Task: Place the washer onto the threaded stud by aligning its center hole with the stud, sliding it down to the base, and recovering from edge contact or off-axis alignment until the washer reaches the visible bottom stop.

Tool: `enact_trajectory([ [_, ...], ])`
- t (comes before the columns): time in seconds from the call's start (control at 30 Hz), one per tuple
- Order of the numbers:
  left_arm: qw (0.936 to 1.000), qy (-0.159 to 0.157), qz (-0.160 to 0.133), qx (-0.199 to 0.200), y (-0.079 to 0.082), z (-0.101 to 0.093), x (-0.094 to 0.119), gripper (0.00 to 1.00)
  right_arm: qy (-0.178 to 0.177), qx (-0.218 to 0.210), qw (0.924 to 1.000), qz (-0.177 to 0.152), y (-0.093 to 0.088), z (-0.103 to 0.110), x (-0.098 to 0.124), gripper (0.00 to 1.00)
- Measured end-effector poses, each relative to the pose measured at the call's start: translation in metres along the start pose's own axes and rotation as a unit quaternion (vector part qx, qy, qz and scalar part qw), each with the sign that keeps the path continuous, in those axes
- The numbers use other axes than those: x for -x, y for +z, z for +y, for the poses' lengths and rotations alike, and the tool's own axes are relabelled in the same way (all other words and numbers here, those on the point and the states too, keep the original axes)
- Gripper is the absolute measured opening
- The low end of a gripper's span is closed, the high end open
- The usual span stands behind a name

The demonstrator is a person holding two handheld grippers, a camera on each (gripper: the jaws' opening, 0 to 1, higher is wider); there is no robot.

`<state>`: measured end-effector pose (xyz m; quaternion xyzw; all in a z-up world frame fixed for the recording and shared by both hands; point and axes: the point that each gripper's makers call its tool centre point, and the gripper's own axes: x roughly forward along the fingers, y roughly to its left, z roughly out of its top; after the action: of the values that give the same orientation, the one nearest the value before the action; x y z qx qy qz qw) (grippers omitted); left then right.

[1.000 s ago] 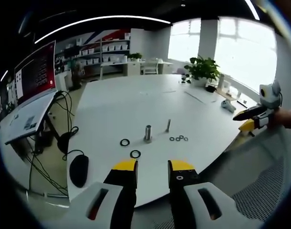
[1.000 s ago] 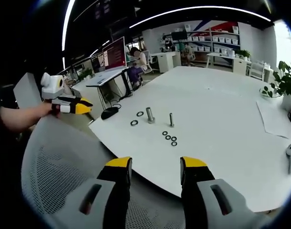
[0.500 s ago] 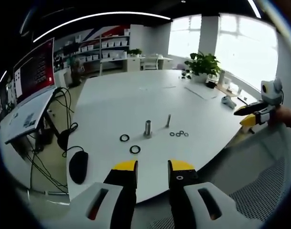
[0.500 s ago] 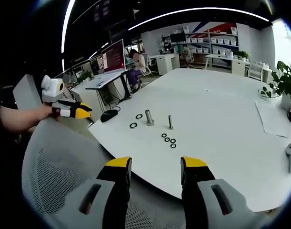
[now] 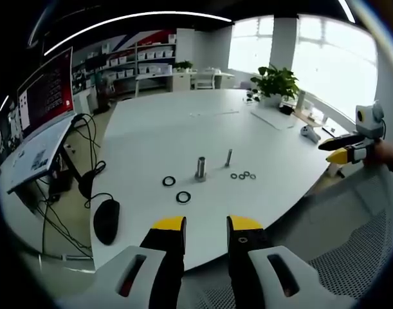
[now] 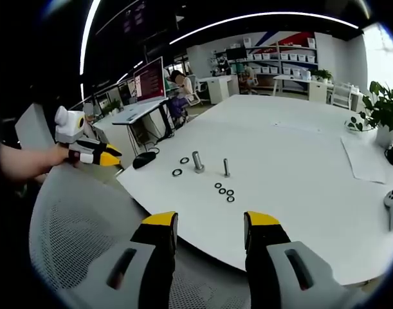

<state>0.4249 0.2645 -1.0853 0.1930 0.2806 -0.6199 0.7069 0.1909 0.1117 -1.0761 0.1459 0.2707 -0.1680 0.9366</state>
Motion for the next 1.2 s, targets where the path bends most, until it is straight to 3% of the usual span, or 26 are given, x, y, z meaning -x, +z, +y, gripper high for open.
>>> enact_trajectory([
  [0.3,0.9999,-0.002,0.013,-0.006,-0.005,0.002,-0.002,0.23,0.003,0.001,1.0,0.007,-0.003,0.0,-0.003,0.44],
  [0.63,0.9999,0.002,-0.011,0.001,0.004,0.003,0.002,0.23,0.007,0.001,1.0,0.007,-0.002,0.003,-0.002,0.44],
  [0.77,0.9999,0.006,-0.008,0.002,0.003,0.004,0.002,0.23,0.015,0.008,0.9997,0.02,-0.006,0.008,-0.003,0.44],
  [1.2,0.9998,0.004,-0.01,0.018,0.006,0.006,0.001,0.24,0.01,-0.002,0.9999,0.007,0.001,0.006,0.001,0.44],
])
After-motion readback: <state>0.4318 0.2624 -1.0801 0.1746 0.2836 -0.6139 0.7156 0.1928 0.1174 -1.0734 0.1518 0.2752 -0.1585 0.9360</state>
